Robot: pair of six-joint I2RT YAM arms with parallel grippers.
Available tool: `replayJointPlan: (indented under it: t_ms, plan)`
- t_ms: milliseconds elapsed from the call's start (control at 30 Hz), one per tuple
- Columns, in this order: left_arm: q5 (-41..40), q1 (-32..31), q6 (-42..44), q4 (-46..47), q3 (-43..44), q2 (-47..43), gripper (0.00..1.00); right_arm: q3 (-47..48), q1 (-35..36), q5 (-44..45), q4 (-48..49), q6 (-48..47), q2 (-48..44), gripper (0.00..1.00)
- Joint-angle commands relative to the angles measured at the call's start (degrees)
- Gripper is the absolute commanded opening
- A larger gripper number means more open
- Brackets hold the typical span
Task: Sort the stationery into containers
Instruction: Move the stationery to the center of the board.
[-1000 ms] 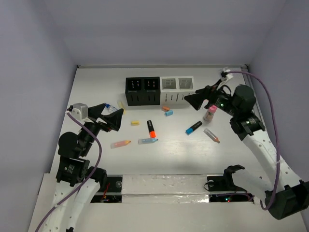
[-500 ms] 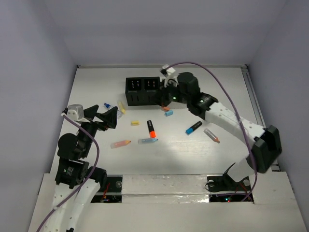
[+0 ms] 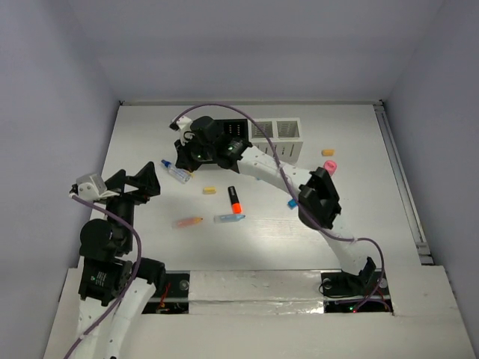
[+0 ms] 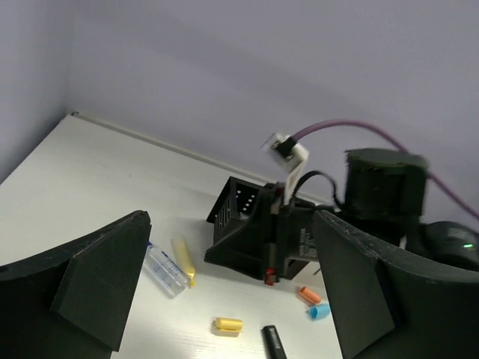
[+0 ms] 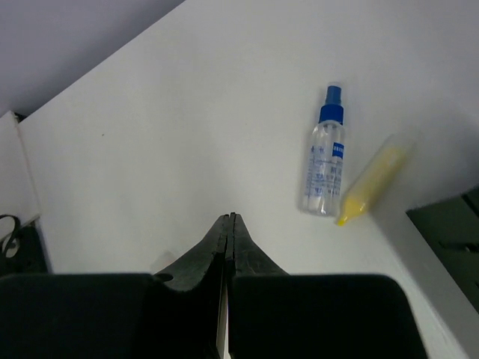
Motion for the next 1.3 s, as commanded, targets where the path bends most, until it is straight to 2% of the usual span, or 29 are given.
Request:
replayJointPlan:
  t_ms: [0,67,100,133,200,233,333,433,767,1267]
  plan:
    - [-5.6,0.9,-0.5,1.1,2.8,-2.6,0.86,9.7,-0.5,-0.4,-2.5,-2.0,6.2,0.03]
    - [-6.5,1.5,-0.2,2.3,2.6,-4.1,0.83,12.9,0.0,0.0,-0.7,-1.6,9.0,0.07]
    - [-6.4,1.5,-0.2,2.4,2.4,-4.9,0.83,17.5,0.7,0.9,-0.9,-1.9,10.7,0.1]
    - [-6.2,1.5,-0.2,2.3,2.4,-5.0,0.83,20.2,1.3,3.1,-1.9,-2.9,14.2,0.2]
    - [-5.9,1.5,-0.2,2.3,2.2,-4.8,0.83,24.6,1.3,5.1,-2.5,-4.1,17.5,0.3]
    - [-5.3,1.5,-0.2,2.3,2.0,-4.8,0.83,26.5,1.9,7.1,-1.4,-5.3,19.7,0.39]
    - [-4.1,1.5,-0.3,2.5,2.0,-4.9,0.83,26.2,2.5,11.3,1.0,-6.4,21.4,0.53]
    - [-3.2,1.5,-0.3,2.7,2.0,-4.9,0.83,25.0,3.0,14.2,2.4,-8.4,23.0,0.6]
    - [-1.0,1.5,-0.4,3.3,1.7,-4.7,0.83,25.6,4.1,19.5,3.1,-11.0,26.6,0.65]
    - [1.2,1.5,-0.4,3.9,1.5,-4.9,0.83,23.1,5.7,21.2,2.6,-12.1,28.3,0.67]
